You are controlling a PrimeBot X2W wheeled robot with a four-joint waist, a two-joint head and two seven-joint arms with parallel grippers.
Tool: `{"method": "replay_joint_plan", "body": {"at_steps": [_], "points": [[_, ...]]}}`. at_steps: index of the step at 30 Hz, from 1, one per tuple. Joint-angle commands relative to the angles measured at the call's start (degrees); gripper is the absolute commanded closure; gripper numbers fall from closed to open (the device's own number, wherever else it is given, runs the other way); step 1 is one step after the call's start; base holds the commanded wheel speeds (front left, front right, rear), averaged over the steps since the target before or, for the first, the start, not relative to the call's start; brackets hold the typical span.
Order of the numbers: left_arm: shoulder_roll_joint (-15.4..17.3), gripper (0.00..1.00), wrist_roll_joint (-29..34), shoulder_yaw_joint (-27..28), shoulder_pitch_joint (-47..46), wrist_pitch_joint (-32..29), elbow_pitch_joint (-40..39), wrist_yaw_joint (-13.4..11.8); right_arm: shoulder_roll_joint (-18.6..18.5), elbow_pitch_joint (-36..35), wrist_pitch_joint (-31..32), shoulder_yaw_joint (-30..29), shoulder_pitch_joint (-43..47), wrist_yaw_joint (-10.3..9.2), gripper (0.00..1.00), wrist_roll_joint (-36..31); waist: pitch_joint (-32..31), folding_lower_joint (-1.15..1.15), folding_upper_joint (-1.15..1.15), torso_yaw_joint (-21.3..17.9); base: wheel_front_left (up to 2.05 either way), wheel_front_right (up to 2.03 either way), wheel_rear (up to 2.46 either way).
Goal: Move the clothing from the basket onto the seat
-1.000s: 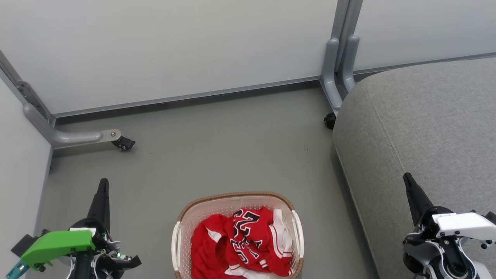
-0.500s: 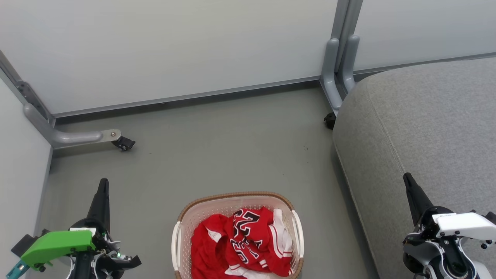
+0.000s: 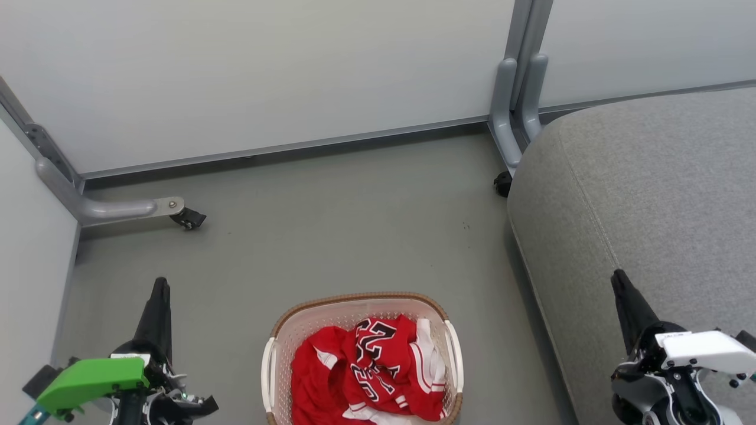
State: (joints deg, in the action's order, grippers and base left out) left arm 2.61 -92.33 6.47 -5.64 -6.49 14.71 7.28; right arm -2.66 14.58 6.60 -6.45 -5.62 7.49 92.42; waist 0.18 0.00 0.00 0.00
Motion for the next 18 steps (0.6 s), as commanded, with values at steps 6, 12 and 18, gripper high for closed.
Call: {"method": "replay_joint_plan", "body": {"at_steps": [6,12,18], "points": [[-0.2,0.0,0.6,-0.8,1.0,1.1,0.4,0.0,0.4,0.6,-1.1,0.8,1.0,0.0,0.0,-0.6,0.0,0.0,0.0,0.0,0.0,0.0,0.0],[-0.2,0.0,2.5,-1.4,0.9,2.8,-0.7,0.0,0.3,-0.4,-2.8,1.7,1.1,0.0,0.0,-2.1,0.1,0.0,0.0,0.1,0.0,0.0,0.0],[-0.1,0.0,7.0,-1.7,0.6,4.4,-1.8,0.0,0.3,-1.4,-4.4,2.2,1.1,0.0,0.0,-5.5,0.2,0.0,0.0,0.1,0.0,0.0,0.0]]}}
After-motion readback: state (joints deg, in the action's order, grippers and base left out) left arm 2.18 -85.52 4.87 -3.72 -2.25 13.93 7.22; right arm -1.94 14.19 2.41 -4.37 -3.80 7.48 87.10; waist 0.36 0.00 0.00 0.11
